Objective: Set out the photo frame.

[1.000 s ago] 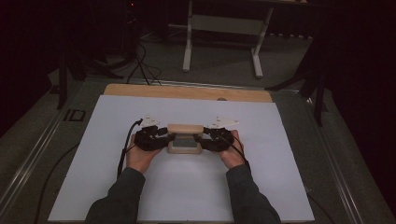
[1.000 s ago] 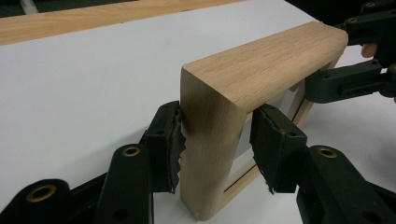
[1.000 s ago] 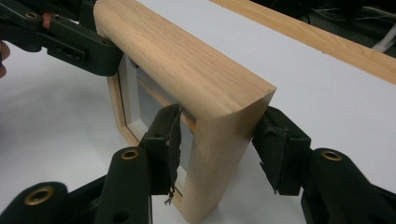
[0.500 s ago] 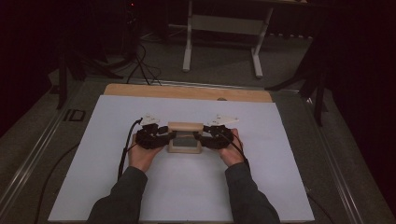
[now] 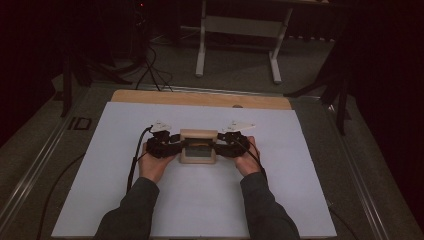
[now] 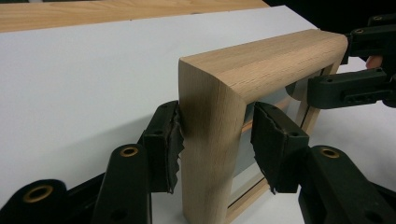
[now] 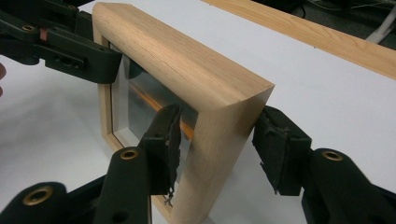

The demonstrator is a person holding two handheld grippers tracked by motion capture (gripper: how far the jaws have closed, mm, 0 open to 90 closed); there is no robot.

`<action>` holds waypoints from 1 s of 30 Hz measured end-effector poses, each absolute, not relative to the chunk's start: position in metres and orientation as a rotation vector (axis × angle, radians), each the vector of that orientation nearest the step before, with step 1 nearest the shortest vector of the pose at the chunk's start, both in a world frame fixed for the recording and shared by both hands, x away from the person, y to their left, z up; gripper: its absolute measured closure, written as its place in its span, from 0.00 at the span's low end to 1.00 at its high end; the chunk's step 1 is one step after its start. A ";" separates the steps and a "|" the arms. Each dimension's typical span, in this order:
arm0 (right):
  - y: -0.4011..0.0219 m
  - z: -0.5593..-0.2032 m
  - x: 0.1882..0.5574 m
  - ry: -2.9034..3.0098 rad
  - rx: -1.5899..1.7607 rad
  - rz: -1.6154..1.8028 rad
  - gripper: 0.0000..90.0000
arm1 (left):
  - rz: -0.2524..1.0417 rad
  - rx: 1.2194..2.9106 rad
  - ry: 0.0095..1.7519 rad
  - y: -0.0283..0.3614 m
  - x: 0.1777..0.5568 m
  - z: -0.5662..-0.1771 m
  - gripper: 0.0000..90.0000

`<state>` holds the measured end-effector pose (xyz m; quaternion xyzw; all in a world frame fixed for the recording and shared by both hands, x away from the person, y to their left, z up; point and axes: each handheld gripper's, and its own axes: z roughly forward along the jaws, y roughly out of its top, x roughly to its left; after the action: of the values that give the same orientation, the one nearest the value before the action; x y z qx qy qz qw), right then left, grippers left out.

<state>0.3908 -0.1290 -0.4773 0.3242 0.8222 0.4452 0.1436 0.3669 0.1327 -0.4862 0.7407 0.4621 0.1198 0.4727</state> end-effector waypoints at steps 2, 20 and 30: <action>-0.129 -0.477 0.391 2.370 0.938 1.282 0.57 | 0.284 1.808 1.133 0.133 0.368 -0.487 0.58; -0.130 -0.476 0.390 2.373 0.939 1.273 0.51 | 0.278 1.819 1.150 0.132 0.368 -0.488 0.52; -0.132 -0.473 0.387 2.379 0.935 1.271 0.48 | 0.274 1.806 1.151 0.137 0.363 -0.483 0.51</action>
<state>0.3866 -0.1317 -0.4732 0.3242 0.8247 0.4408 0.1430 0.3629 0.1372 -0.4829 0.7376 0.4701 0.1119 0.4717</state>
